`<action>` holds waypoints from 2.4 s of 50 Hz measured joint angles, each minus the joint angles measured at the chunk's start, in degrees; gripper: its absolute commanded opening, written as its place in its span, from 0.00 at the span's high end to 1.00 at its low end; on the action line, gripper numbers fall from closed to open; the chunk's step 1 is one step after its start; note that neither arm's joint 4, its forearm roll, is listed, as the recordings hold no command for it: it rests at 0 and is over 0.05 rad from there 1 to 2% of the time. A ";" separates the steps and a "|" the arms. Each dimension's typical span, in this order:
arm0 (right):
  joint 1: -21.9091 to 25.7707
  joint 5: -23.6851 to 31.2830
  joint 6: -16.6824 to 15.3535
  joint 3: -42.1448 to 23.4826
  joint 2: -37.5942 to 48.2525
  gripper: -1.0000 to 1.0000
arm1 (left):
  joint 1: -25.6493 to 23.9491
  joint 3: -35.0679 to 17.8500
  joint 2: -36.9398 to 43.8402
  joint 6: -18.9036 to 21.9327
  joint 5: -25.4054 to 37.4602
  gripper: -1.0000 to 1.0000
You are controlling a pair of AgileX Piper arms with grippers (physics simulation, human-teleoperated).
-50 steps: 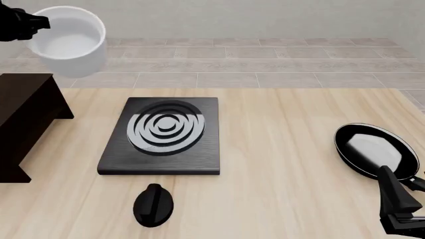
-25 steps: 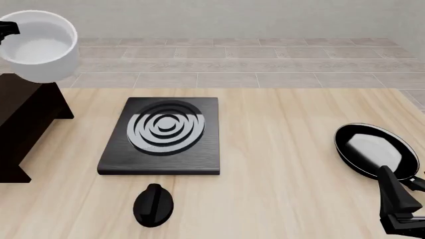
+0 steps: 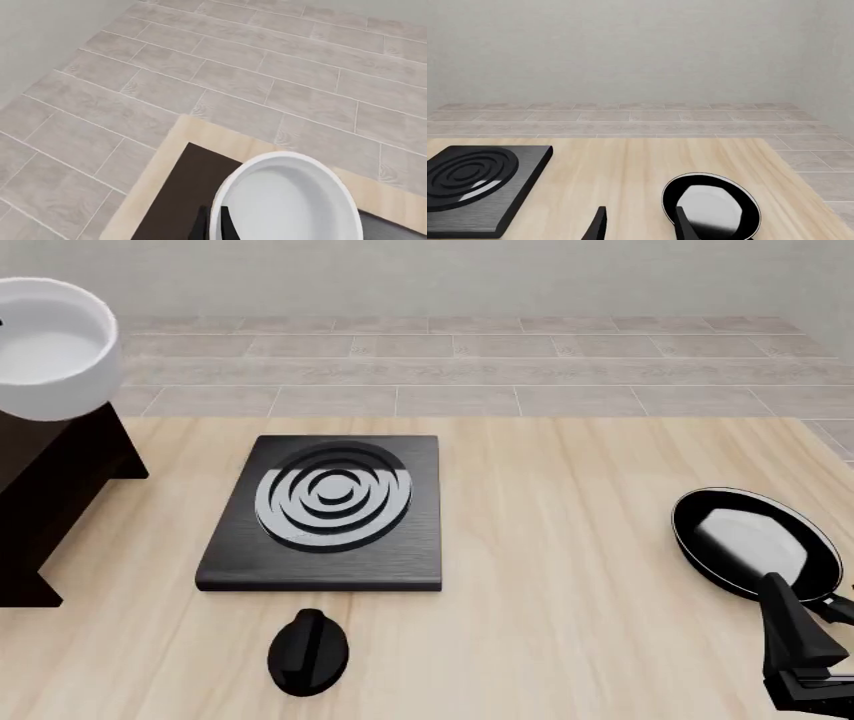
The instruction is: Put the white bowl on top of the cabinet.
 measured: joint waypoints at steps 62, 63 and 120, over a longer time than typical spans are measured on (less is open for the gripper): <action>0.00 0.00 0.00 0.00 0.00 0.00 | 8.57 6.04 3.19 -0.39 -8.14 1.00; 0.00 0.00 0.00 0.00 0.00 0.00 | 8.67 6.14 3.18 -0.33 -8.24 1.00; 0.00 0.00 0.00 0.00 0.00 0.00 | 14.38 11.45 0.74 1.09 -12.76 0.00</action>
